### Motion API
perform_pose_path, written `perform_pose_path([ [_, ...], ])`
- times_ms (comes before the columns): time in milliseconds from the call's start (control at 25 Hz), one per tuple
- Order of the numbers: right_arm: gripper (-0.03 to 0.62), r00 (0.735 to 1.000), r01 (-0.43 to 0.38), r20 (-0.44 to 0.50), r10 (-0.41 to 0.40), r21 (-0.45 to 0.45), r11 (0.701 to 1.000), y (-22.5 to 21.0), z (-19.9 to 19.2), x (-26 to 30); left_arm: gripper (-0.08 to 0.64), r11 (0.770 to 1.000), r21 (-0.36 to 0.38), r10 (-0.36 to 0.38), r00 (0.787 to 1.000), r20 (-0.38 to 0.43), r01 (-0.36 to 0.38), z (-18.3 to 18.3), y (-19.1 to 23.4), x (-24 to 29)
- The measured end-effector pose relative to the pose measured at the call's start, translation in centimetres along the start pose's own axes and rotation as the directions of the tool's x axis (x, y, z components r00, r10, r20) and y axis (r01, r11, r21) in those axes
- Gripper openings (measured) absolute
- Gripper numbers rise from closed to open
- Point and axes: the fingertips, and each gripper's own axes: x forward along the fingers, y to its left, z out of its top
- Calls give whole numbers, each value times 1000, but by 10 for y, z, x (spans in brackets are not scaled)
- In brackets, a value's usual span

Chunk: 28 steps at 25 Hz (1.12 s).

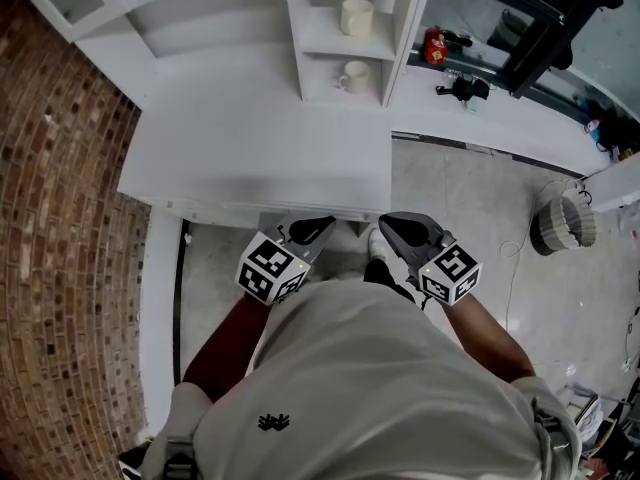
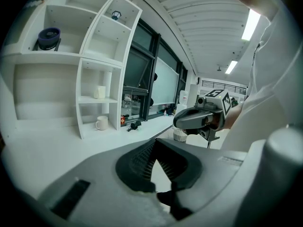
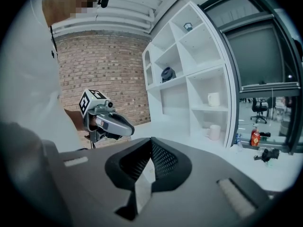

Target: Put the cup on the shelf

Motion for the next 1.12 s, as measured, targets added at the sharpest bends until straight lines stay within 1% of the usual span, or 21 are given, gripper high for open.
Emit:
perform_pose_path([
  [360,10,1000,2,-7,-2,0,1000,-1,-5,-1,5,1000,-7,-18,1000,-13,18,-5,-6,4],
  [1120,9,999,20,-34,-20,-5,1000,-4,-10,9,5,1000,-10,-16,1000,-8,16,-10,3,1],
])
